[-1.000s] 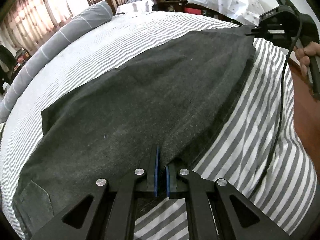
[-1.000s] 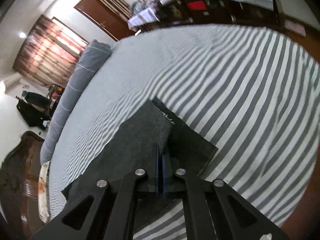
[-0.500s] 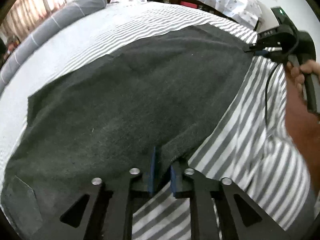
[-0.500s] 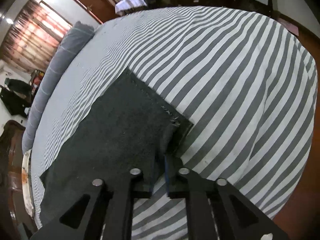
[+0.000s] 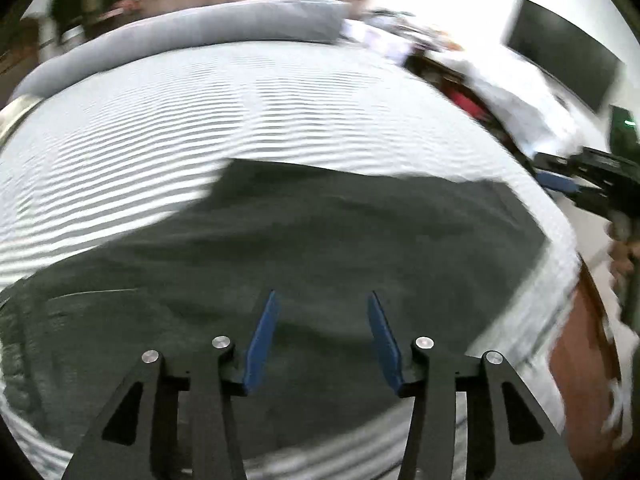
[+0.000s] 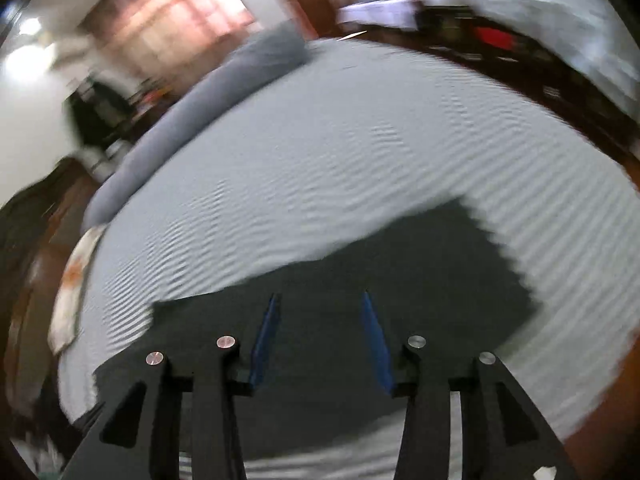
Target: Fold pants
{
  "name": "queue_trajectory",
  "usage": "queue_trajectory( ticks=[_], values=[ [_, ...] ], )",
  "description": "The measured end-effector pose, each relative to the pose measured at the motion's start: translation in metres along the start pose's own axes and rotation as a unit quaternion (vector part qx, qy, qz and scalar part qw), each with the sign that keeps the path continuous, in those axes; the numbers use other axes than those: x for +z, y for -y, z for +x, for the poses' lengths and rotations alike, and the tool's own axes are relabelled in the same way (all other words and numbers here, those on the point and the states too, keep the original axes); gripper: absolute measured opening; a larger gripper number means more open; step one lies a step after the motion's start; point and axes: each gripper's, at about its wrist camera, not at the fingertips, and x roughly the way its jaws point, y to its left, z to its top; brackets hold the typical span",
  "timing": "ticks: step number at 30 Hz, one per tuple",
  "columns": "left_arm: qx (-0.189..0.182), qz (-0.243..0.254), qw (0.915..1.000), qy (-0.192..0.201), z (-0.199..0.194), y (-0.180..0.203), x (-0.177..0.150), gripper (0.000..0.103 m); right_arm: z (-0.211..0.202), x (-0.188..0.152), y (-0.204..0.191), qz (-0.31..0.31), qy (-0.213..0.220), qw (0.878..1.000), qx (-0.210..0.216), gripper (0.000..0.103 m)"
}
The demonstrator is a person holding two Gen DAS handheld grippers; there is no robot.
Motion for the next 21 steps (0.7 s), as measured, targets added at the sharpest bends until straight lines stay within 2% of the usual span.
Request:
queue_trajectory(
  ticks=[3, 6, 10, 17, 19, 20, 21],
  values=[
    [0.055, -0.027, 0.9981, -0.002, 0.014, -0.034, 0.004, 0.049, 0.054, 0.005, -0.071, -0.06, -0.047, 0.996, 0.051, 0.041],
    [0.091, -0.039, 0.9948, -0.019, 0.028, -0.055, -0.003, 0.049, 0.1, 0.006, -0.125, -0.117, -0.087, 0.987, 0.07, 0.041],
    [0.104, -0.055, 0.9925, -0.032, 0.035, -0.088, -0.02, 0.049, 0.165, 0.005, -0.188, -0.182, -0.142, 0.969, 0.088, 0.041],
    [0.106, -0.033, 0.9937, -0.016, 0.031, -0.091, -0.035, 0.049, 0.234, -0.029, -0.232, -0.259, -0.219, 0.937, 0.079, 0.041],
    [0.104, -0.032, 0.994, -0.013, 0.032, -0.088, -0.033, 0.049, 0.24, -0.04, -0.238, -0.28, -0.223, 0.93, 0.078, 0.031],
    [0.102, -0.033, 0.9942, -0.009, 0.029, -0.087, -0.033, 0.049, 0.239, -0.042, -0.237, -0.29, -0.219, 0.929, 0.075, 0.015],
    [0.096, -0.037, 0.9947, -0.002, 0.024, -0.087, -0.033, 0.049, 0.238, -0.043, -0.238, -0.296, -0.214, 0.928, 0.07, 0.013]
  ],
)
